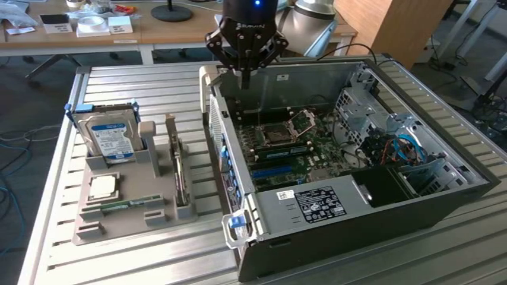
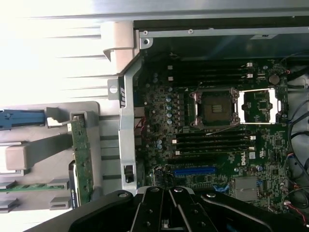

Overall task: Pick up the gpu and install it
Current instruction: 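Reach for the gpu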

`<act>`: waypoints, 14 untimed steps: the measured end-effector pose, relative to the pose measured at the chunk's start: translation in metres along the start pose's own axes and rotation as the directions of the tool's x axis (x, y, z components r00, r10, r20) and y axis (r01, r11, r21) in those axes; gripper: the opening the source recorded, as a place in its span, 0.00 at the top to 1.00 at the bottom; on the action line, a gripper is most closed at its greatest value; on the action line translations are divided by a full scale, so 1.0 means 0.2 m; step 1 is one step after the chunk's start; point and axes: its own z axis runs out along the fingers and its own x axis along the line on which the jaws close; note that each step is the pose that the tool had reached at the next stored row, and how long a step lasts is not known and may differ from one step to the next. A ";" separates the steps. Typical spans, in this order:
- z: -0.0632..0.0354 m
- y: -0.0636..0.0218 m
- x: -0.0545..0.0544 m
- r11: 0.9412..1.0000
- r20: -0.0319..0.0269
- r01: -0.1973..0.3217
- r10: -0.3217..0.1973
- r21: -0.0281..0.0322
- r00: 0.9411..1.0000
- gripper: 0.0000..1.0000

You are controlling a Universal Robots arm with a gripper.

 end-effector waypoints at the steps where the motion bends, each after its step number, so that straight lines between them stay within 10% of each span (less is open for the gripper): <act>1: 0.000 0.000 0.00 1.000 0.000 0.000 0.000 0.000 1.000 0.89; 14: -0.001 -0.002 0.03 1.000 0.000 0.000 0.000 0.000 1.000 0.89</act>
